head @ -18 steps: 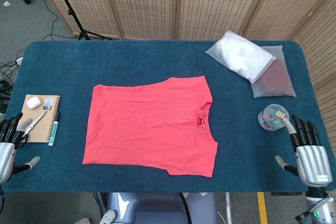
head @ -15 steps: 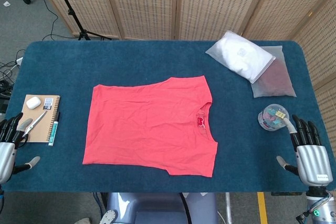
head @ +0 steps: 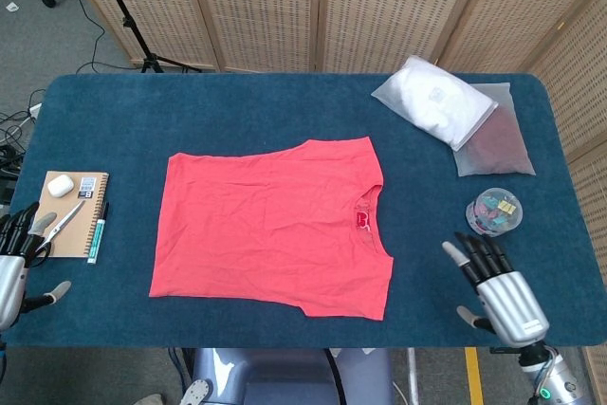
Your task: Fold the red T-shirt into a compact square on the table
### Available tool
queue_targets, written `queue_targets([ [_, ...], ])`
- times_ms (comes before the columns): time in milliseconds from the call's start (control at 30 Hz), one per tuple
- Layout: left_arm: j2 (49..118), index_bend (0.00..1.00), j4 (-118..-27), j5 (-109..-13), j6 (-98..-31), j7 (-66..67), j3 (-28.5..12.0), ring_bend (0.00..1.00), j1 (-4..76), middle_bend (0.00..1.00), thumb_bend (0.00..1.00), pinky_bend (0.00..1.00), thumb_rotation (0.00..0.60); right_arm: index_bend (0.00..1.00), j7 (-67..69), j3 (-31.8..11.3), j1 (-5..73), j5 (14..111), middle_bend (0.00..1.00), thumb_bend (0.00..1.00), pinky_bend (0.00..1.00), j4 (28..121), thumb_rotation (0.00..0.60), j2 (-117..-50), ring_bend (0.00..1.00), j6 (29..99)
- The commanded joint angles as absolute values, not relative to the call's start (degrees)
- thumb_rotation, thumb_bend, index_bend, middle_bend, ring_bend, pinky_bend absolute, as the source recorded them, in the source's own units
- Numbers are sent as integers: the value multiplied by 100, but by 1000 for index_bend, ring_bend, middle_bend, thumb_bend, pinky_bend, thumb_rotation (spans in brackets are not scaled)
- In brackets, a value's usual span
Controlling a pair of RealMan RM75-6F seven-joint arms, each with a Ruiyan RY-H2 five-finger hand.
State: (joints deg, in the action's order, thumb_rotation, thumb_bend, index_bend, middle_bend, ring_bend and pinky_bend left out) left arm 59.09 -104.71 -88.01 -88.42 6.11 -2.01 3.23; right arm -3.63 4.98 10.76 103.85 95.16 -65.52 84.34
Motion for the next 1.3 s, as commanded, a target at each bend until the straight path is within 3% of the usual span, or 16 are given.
queue_targets([
  [33,5928,0,-10473,-8761,-8819,647,-215,0,332,0,0,0,600,215,-390,651,1435,10952,0,0,0,8914,600,-7189,0,8004],
  [200,5959,0,-10463,-8664,-8751,712,-241,0,359,0,0,0,600,321,-608,606,1611,10991,0,8,0,8643,600,-7628,0,7690],
  [433,5988,0,-10448,-8541,-8661,769,-273,0,397,0,0,0,600,387,-867,568,1751,10822,0,53,0,8488,600,-7970,0,7341],
  [1300,6038,0,-10447,-8430,-8579,875,-282,0,432,0,0,0,600,440,-1418,565,2005,10459,0,100,0,8229,600,-8626,0,6853],
])
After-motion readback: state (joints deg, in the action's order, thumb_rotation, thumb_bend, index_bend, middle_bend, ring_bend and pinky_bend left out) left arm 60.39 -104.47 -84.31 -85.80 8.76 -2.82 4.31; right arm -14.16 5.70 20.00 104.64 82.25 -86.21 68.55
